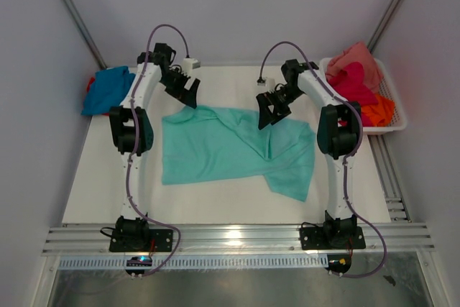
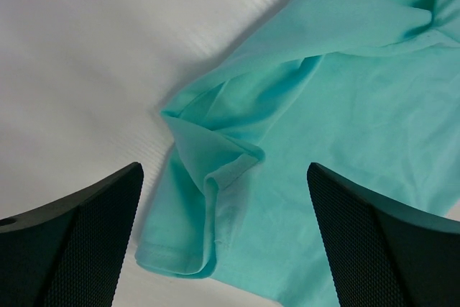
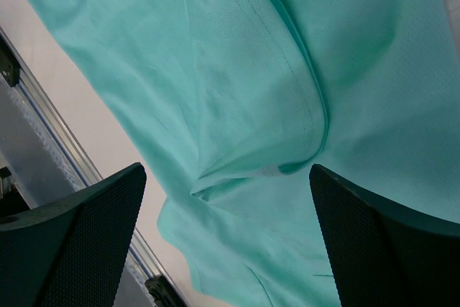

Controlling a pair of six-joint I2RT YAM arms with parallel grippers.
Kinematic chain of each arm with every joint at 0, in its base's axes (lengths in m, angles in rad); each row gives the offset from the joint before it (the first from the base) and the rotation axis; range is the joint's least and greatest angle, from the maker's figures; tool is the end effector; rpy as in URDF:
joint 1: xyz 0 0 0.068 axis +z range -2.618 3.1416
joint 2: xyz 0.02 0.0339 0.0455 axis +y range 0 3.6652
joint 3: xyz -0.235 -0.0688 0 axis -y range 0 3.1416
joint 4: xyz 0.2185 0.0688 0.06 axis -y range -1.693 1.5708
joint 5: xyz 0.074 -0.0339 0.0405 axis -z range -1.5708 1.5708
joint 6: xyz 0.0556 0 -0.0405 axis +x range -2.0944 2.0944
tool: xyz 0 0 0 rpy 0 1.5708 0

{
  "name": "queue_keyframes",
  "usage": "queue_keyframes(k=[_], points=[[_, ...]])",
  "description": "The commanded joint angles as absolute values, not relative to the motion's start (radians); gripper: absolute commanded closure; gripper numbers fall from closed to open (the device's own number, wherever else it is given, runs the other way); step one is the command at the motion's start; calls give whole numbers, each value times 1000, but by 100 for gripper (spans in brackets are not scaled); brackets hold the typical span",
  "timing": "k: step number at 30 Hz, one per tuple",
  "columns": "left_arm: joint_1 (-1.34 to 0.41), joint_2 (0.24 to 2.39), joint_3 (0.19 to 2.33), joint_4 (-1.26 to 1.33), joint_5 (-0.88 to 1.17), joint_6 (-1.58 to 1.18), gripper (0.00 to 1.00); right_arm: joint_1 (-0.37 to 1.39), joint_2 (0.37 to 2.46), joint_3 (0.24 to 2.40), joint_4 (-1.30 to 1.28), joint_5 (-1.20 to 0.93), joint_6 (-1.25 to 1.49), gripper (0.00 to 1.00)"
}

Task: Fold and stack the t-shirts
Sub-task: Fold the tshirt

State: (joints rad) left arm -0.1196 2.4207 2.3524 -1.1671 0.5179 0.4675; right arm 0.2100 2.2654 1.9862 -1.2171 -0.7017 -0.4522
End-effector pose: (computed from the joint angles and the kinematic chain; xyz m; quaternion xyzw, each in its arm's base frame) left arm 0.4523 -0.0821 0.1981 0.3167 0.9000 -0.2207 0.2026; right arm 0.3893 0.1197 0.1754 -0.3172 0.8833 0.3367 0.0762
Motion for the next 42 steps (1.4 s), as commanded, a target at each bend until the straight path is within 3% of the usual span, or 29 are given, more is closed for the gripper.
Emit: queue_keyframes(k=[1, 14, 24, 27, 28, 31, 42], points=[[-117, 2421, 2398, -1239, 636, 535, 3, 219, 2266, 2011, -1206, -713, -449, 1], [-118, 2416, 2391, -1396, 615, 647, 38, 230, 2273, 1997, -1189, -703, -439, 1], [-118, 2433, 2385, -1355, 621, 611, 40, 236, 2266, 1977, -1180, -707, -434, 1], [-118, 2441, 2385, -1321, 623, 586, 68, 236, 2266, 1974, -1175, -703, -431, 1], [-118, 2445, 2384, -1306, 621, 577, 86, 238, 2269, 1974, -1175, -698, -431, 0], [-118, 2450, 2385, -1292, 623, 557, 100, 238, 2273, 1982, -1175, -693, -431, 1], [-118, 2441, 2382, -1299, 630, 568, 100, 242, 2292, 1974, -1173, -687, -436, 1]])
